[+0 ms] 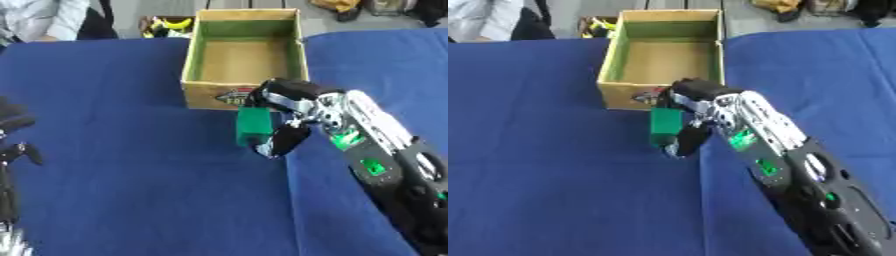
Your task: Pick up objects on the table and place them in the box.
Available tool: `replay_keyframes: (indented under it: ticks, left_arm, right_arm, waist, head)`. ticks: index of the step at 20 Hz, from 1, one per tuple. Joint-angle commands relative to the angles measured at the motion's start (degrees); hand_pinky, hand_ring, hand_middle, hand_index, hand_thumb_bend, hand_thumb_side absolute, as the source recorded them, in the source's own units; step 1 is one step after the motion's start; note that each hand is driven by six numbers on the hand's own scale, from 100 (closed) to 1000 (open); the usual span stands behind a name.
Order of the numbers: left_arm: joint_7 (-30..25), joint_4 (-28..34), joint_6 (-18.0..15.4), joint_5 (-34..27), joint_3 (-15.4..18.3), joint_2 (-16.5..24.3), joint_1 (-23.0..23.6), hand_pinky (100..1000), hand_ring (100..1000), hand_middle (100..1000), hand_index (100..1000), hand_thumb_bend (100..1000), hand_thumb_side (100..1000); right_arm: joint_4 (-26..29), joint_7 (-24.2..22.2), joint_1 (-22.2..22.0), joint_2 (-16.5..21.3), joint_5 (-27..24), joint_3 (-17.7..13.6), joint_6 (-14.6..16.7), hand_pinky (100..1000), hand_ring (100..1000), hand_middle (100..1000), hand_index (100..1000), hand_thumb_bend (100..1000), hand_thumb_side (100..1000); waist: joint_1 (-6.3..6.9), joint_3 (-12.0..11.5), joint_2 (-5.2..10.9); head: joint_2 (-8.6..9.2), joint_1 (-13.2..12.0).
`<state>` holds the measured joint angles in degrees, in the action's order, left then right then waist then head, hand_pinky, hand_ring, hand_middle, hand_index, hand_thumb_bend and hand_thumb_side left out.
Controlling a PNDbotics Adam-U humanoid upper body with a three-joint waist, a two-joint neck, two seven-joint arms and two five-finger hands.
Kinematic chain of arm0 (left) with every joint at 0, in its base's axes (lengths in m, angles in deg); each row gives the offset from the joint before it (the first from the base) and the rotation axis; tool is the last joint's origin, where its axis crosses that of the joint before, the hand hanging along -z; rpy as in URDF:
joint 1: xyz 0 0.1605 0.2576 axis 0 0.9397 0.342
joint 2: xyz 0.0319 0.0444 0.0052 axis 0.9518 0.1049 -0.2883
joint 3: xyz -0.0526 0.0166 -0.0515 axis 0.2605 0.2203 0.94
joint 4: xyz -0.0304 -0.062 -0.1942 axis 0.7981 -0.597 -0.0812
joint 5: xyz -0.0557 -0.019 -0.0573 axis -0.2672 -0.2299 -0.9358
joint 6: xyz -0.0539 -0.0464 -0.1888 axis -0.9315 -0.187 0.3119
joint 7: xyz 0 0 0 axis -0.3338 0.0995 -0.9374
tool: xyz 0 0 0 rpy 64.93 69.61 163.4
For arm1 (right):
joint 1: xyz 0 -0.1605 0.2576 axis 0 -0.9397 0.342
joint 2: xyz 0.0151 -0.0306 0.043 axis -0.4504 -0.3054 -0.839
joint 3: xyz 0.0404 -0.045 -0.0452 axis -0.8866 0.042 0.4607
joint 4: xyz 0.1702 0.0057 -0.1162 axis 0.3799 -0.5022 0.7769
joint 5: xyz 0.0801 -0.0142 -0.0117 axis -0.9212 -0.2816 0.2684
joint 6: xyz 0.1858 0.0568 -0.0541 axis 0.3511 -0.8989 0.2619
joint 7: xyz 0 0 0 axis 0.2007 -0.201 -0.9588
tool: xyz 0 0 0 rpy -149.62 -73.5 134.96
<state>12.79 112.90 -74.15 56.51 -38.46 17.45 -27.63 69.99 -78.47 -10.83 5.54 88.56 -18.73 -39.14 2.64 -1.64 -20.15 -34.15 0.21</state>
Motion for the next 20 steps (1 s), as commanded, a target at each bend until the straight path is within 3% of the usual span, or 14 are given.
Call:
replay_keyframes:
  ticks: [1,2,3,4,7,12,20]
  left_arm:
    - [-0.2,0.6,-0.1,-0.2,0.0,0.6,-0.3,242,682,668,824,100,898]
    - [-0.2,0.6,-0.1,-0.2,0.0,0.6,-0.2,242,682,668,826,100,898]
    - [-0.2,0.6,-0.1,-0.2,0.0,0.7,-0.2,242,682,668,825,100,898]
    - [-0.3,0.5,-0.1,-0.2,0.0,0.7,-0.1,242,682,668,825,100,898]
    - [-0.4,0.4,-0.1,-0.3,-0.2,0.7,0.0,242,682,668,826,100,898]
    - [-0.7,0.3,-0.1,-0.4,-0.4,0.8,0.3,242,683,669,826,100,898]
    - [-1.5,0.2,-0.3,-0.7,-1.1,0.8,0.2,241,684,669,826,100,898]
  right_arm:
    - [3.6,1.7,3.4,-0.2,0.6,-2.9,-1.0,729,796,493,662,100,276]
    - [4.1,2.2,4.2,-0.3,0.8,-3.5,-1.4,729,795,491,662,100,190]
    - [4.5,2.5,4.9,-0.5,1.1,-4.1,-1.8,729,794,491,661,100,289]
    - [4.7,2.9,5.6,-0.6,1.5,-4.5,-2.0,729,792,490,662,100,192]
    - [3.3,3.4,7.9,-1.2,2.8,-5.9,-3.0,730,796,487,659,100,200]
    - [-3.9,5.1,11.4,-2.9,5.6,-8.2,-5.1,733,800,481,656,100,202]
    - [-15.0,11.6,16.0,-6.4,11.1,-11.8,-8.3,743,801,479,656,100,205]
  waist:
    - [0.00,-0.1,1.48]
    - [0.01,-0.1,1.53]
    - [0.01,-0.1,1.56]
    - [0.01,-0.1,1.60]
    - [0.01,-0.3,1.77]
    - [-0.01,-1.3,2.06]
    - [-0.01,-2.5,1.90]
  head:
    - [0.69,0.4]
    - [0.71,0.5]
    - [0.71,0.5]
    - [0.69,0.6]
    - [0.50,0.8]
    - [0.43,1.3]
    - [0.82,2.8]
